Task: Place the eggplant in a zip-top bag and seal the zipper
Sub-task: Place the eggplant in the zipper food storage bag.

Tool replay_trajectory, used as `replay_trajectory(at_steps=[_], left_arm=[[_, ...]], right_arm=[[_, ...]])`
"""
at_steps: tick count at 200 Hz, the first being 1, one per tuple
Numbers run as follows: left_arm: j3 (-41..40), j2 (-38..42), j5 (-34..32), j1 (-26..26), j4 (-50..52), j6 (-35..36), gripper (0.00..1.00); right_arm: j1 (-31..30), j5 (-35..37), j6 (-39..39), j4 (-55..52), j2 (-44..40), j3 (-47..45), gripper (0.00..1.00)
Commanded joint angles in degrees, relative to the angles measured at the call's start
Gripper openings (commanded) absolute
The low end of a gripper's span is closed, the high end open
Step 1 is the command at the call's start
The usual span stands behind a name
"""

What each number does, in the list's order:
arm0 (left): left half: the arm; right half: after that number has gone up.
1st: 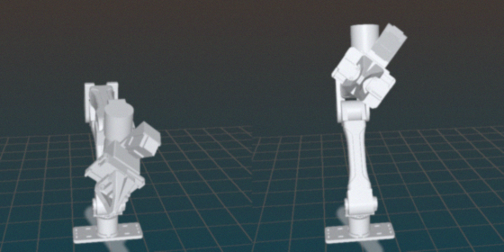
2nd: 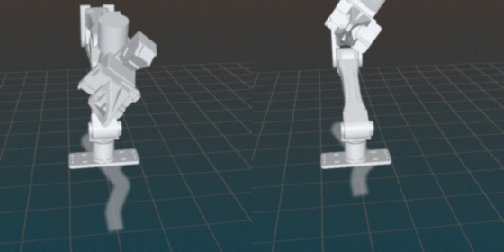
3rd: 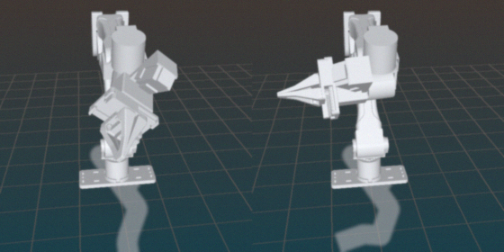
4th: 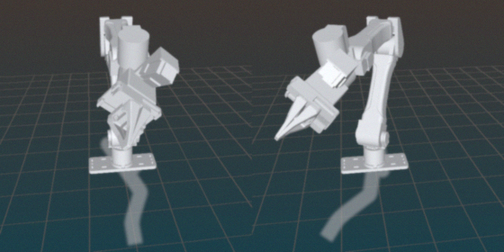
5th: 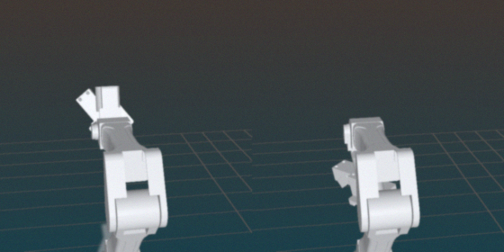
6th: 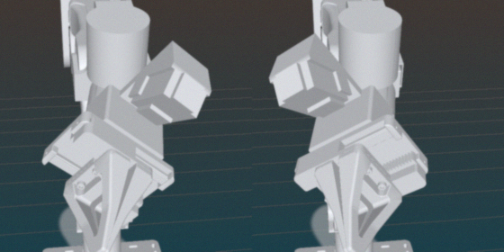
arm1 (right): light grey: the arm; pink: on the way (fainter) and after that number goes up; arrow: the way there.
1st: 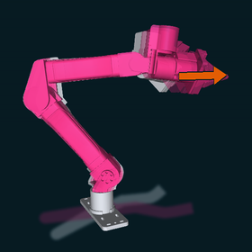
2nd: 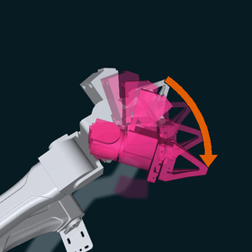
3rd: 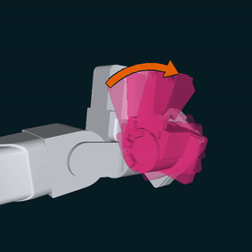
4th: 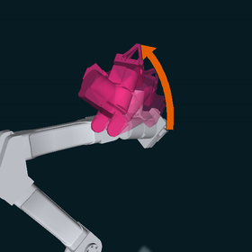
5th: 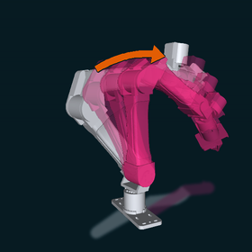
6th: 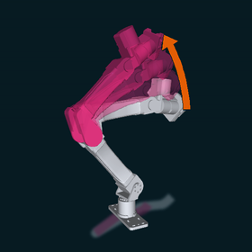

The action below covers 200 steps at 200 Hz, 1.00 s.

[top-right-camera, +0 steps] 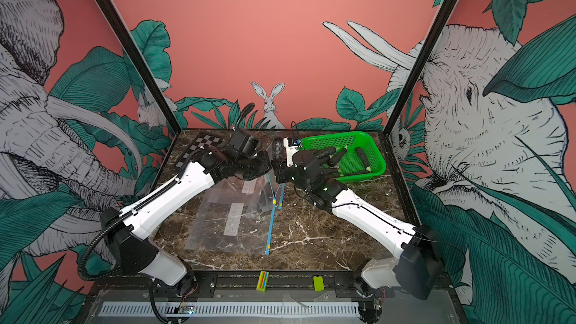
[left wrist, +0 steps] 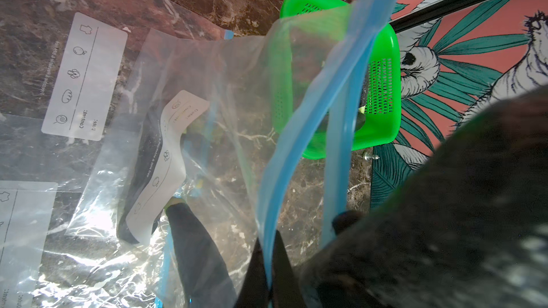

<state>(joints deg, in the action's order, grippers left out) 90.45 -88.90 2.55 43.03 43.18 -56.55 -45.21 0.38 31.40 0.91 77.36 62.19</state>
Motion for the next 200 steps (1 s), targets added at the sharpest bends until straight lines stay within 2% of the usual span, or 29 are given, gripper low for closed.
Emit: replay_trajectory(at_steps=[1, 30, 81, 100, 146, 166, 169, 172, 175, 191, 200], left_arm=[[0.34, 2.34, -0.59, -0.22, -1.16, -0.49, 0.0], [0.38, 1.72, -0.52, -0.24, -1.68, -0.4, 0.0], [1.82, 0.33, -0.26, -0.22, -1.83, 0.22, 0.0], [2.16, 0.14, -0.21, -0.31, -2.05, 0.29, 0.0], [3.31, -0.02, -0.86, -0.4, -1.96, 0.48, 0.0], [3.97, -0.15, -1.24, -0.74, -1.87, -0.72, 0.0], [4.13, -0.13, -1.39, -0.75, -1.8, -1.03, 0.0], [4.3, -0.13, -1.75, -0.75, -1.66, -1.54, 0.0], [4.51, -0.11, -2.13, -0.82, -1.43, -2.07, 0.0], [6.09, 0.1, -6.35, -0.89, 1.19, -6.21, 0.0], [6.31, 0.6, -8.21, -1.09, 1.2, -8.52, 0.0]], right_arm=[[-0.58, 1.82, 0.14, 0.73, -0.19, -0.79, 0.17], [-1.27, 1.32, -0.5, -1.95, 0.66, 0.56, 0.21], [-1.63, -0.04, -2.83, -7.47, -1.1, 2.33, 0.44], [-1.63, -1.87, -3.25, -9.52, -1.66, 3.93, 0.56], [-0.22, -2.85, -5.13, -16.79, -5.79, 6.54, 0.7], [2.13, -7.81, -5.55, -17.11, -8.91, 5.37, 0.76], [2.56, -8.64, -5.62, -16.95, -9.83, 4.86, 0.8], [2.97, -9.25, -5.9, -16.79, -10.5, 4.35, 0.94], [3.3, -10.05, -6.29, -16.66, -11.26, 3.9, 0.98], [5.06, -12.82, -8.42, -16.22, -15.66, 1.01, 0.98], [5.63, -13.02, -9.84, -16.48, -18.2, -0.07, 0.95]])
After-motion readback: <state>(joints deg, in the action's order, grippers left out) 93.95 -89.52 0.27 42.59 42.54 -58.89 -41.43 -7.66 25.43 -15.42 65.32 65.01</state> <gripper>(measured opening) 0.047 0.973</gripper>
